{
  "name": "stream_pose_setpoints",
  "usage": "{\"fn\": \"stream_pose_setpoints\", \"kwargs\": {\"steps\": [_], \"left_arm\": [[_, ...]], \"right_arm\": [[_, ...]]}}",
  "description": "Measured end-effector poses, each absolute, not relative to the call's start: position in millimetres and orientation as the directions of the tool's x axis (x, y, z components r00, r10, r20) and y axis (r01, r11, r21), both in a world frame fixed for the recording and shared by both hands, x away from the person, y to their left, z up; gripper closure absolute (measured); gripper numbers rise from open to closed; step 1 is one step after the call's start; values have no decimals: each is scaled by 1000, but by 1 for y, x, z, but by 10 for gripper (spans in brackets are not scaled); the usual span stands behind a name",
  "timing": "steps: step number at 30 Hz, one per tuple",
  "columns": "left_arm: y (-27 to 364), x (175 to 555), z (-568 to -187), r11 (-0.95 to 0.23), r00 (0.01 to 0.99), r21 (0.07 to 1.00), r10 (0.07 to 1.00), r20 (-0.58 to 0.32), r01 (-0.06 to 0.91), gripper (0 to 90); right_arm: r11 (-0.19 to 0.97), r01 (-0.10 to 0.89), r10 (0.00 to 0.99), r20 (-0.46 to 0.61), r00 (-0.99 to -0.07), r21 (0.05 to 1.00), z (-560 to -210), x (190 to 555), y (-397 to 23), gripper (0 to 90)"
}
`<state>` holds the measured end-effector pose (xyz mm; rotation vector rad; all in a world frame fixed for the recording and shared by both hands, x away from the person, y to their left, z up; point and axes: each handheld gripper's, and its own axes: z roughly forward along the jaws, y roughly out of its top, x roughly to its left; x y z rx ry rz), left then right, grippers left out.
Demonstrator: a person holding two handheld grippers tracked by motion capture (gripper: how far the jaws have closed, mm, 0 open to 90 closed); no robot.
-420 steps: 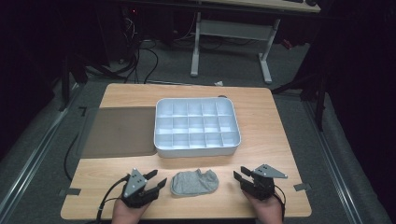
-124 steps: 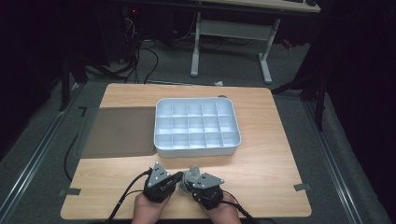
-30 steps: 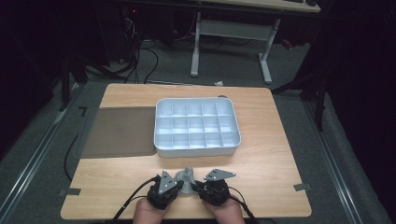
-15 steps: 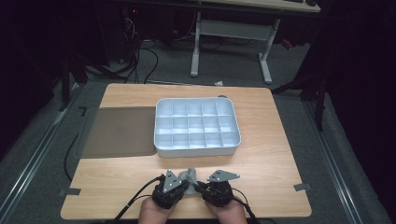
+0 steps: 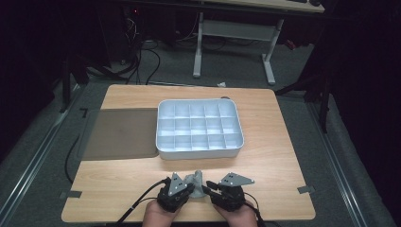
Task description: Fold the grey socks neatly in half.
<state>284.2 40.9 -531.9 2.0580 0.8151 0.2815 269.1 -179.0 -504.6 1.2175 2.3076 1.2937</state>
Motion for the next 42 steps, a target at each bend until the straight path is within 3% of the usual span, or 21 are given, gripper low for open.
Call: {"fn": "stream_pose_setpoints", "kwargs": {"steps": [7, 12, 19, 37, 42], "left_arm": [[41, 284, -532, -400, 759, 803, 643, -97, 442, 847], [41, 284, -532, -397, 759, 803, 643, -102, 444, 847], [41, 284, -532, -397, 760, 803, 642, -103, 444, 847], [43, 285, -532, -398, 760, 802, 642, -103, 445, 843], [46, 286, -529, -376, 759, 807, 637, -132, 456, 783]], "right_arm": [[280, 582, 797, 152, -584, 763, -513, 280, -185, 619], [309, 587, 807, 120, -578, 748, -519, 281, -176, 771], [330, 593, 795, 122, -594, 734, -526, 283, -166, 855], [366, 521, 765, 70, -641, 771, -511, 278, -143, 900], [355, 540, 777, 80, -624, 763, -516, 280, -149, 900]]}}
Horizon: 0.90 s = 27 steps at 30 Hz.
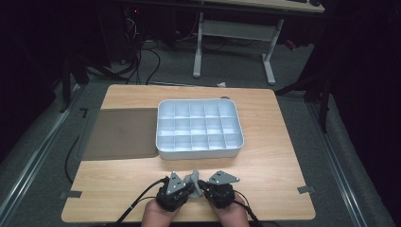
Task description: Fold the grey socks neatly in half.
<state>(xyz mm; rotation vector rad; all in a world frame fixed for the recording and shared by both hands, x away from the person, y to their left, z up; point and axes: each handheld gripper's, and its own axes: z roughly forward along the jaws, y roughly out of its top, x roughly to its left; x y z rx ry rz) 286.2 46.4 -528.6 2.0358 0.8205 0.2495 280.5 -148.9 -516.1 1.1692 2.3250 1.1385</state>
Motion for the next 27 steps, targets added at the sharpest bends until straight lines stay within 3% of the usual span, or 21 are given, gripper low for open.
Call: {"fn": "stream_pose_setpoints", "kwargs": {"steps": [7, 12, 27], "left_arm": [[68, 284, -515, -296, 730, 843, 665, -155, 449, 717], [84, 291, -523, -271, 696, 801, 678, -235, 534, 682], [73, 291, -532, -278, 687, 766, 673, -276, 579, 773]], "right_arm": [[351, 560, 785, 90, -613, 751, -523, 282, -154, 900], [350, 559, 783, 92, -615, 751, -524, 282, -154, 900], [350, 544, 769, 97, -631, 763, -517, 277, -151, 900]]}}
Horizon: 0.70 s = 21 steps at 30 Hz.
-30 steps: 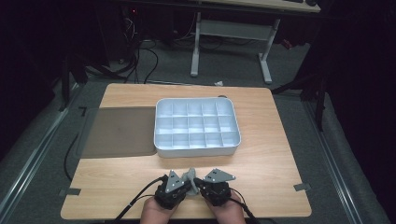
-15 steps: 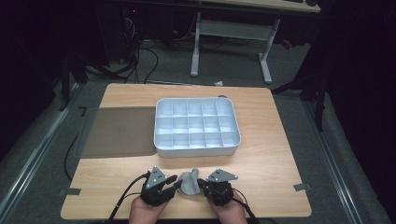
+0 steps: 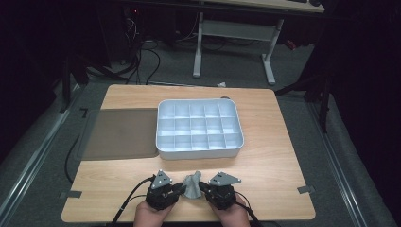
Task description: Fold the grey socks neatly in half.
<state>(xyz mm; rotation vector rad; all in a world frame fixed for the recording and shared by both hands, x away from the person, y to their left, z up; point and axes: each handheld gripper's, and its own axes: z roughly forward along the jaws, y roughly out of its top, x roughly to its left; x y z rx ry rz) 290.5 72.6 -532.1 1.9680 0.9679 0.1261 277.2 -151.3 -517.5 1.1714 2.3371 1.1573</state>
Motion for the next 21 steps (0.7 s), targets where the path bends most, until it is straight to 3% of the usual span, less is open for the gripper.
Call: {"fn": "stream_pose_setpoints", "kwargs": {"steps": [21], "left_arm": [[41, 294, -532, -310, 690, 776, 692, -212, 549, 801]], "right_arm": [[336, 518, 766, 92, -637, 787, -504, 277, -150, 888]]}}
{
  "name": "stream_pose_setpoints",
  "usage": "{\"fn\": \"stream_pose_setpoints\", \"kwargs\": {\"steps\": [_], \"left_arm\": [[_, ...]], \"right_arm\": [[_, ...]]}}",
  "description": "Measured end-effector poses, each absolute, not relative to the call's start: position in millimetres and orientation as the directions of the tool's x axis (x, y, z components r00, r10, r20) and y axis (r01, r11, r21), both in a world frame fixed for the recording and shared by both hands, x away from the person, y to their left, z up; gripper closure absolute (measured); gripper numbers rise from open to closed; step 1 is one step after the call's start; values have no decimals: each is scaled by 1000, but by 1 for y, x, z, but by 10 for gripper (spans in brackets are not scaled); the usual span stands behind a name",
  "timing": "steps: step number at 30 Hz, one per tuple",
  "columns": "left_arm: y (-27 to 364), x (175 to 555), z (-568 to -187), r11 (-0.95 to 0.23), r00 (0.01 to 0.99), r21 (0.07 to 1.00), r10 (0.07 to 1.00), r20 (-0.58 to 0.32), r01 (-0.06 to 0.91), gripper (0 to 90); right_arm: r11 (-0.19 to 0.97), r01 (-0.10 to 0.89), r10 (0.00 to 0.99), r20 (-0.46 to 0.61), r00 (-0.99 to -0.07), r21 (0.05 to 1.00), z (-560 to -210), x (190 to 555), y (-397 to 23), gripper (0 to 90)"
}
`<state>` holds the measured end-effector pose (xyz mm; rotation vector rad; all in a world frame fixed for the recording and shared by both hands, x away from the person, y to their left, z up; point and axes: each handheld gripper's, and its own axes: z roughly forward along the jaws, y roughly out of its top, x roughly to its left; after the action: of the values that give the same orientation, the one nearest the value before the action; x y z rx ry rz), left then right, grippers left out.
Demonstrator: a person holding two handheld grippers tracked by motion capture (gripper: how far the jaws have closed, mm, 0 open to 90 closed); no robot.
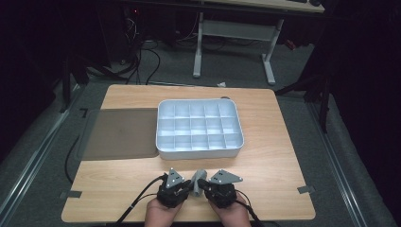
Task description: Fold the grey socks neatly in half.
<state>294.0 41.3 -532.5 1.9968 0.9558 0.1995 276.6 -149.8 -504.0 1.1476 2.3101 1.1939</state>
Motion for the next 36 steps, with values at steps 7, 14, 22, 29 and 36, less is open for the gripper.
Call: {"fn": "stream_pose_setpoints", "kwargs": {"steps": [7, 14, 22, 29, 36], "left_arm": [[37, 293, -533, -355, 748, 766, 620, -236, 536, 787], [43, 295, -533, -378, 768, 760, 595, -238, 528, 734], [60, 289, -528, -340, 763, 774, 589, -267, 534, 659], [65, 286, -523, -294, 735, 814, 640, -221, 501, 772], [61, 285, -514, -236, 735, 850, 637, -230, 471, 830]], "right_arm": [[334, 532, 774, 96, -626, 778, -508, 279, -153, 892], [344, 540, 764, 105, -636, 768, -518, 281, -154, 900], [351, 523, 753, 98, -651, 777, -523, 281, -153, 900], [359, 519, 749, 91, -656, 776, -522, 282, -152, 900], [354, 519, 743, 104, -662, 778, -523, 286, -152, 900]]}}
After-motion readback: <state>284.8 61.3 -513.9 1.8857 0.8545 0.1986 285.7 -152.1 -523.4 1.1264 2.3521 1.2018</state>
